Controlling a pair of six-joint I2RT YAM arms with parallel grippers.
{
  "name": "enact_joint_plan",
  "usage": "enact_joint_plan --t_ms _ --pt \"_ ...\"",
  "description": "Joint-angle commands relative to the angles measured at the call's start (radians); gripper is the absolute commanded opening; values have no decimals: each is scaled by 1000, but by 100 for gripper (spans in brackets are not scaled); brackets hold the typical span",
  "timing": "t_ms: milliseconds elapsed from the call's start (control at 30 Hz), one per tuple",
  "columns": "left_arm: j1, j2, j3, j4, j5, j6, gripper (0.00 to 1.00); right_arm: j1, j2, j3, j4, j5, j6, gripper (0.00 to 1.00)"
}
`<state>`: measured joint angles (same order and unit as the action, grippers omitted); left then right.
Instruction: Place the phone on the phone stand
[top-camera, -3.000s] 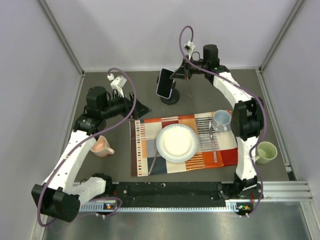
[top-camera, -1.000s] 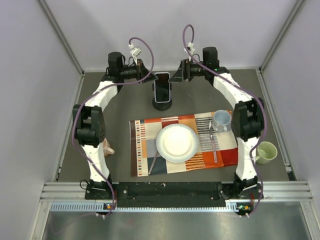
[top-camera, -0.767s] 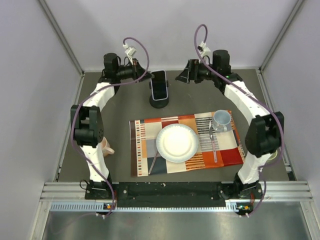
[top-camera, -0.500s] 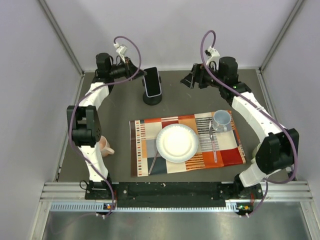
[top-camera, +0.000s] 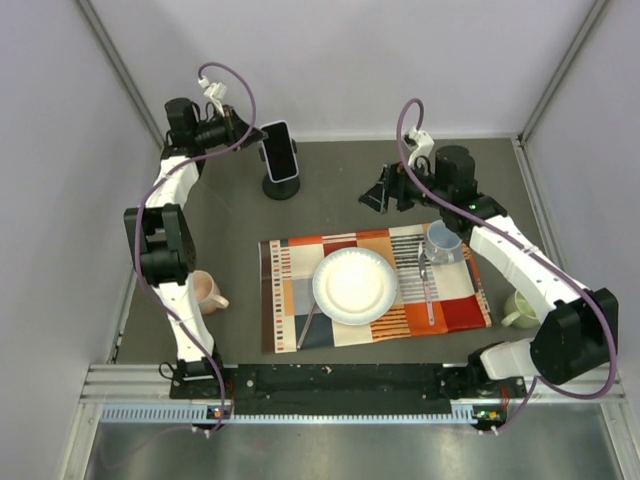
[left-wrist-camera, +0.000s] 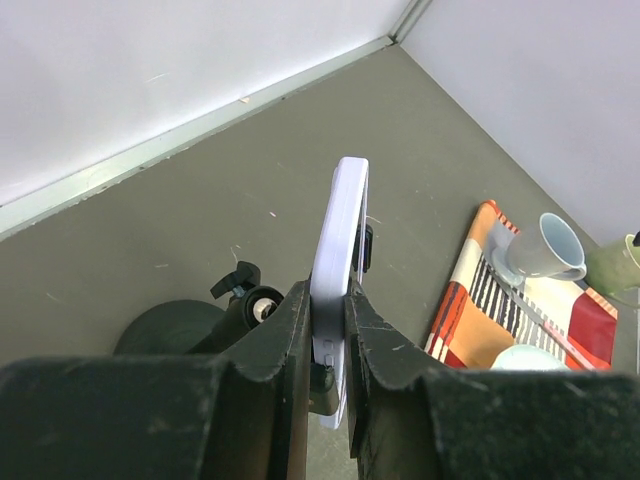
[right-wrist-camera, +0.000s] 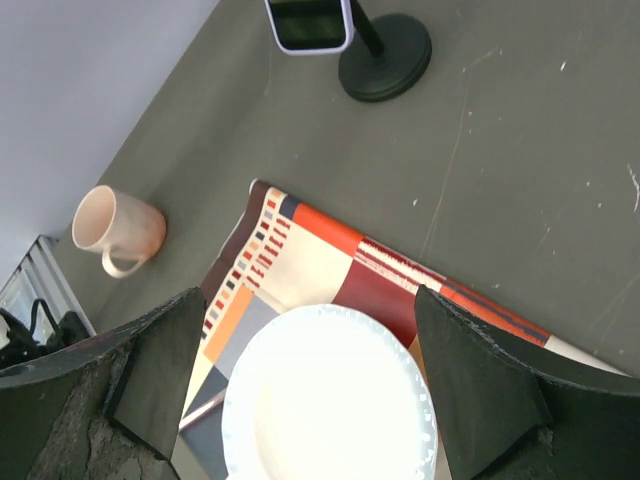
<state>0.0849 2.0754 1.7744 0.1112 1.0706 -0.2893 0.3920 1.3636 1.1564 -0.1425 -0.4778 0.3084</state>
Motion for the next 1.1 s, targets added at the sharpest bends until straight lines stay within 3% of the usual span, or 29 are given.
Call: enact_joint_plan --t_ms 0,100,133,167,267,400,667,800,1067 --pt "13 5 72 91 43 -10 0 13 -50 -23 24 -24 -17 85" --pt "27 25 79 104 32 -42 5 15 -57 -20 14 -31 -20 85" --pt "27 26 86 90 26 -45 13 16 -60 -17 9 -31 -22 85" --pt "29 25 86 90 26 -62 31 18 -61 -17 4 -31 -25 85" --pt "32 -4 71 79 -14 -67 56 24 -63 -14 -11 -22 -29 85" --pt "42 -102 20 94 -81 -73 98 31 -78 -15 -40 21 -32 86" --pt "46 -346 -147 39 -294 -163 98 33 -136 31 -215 326 -51 89" --pt "27 -481 -259 45 -275 -261 96 31 -172 45 -266 528 -45 93" --pt "-54 -779 -330 -107 -285 -169 98 33 -343 19 -239 610 -57 96"
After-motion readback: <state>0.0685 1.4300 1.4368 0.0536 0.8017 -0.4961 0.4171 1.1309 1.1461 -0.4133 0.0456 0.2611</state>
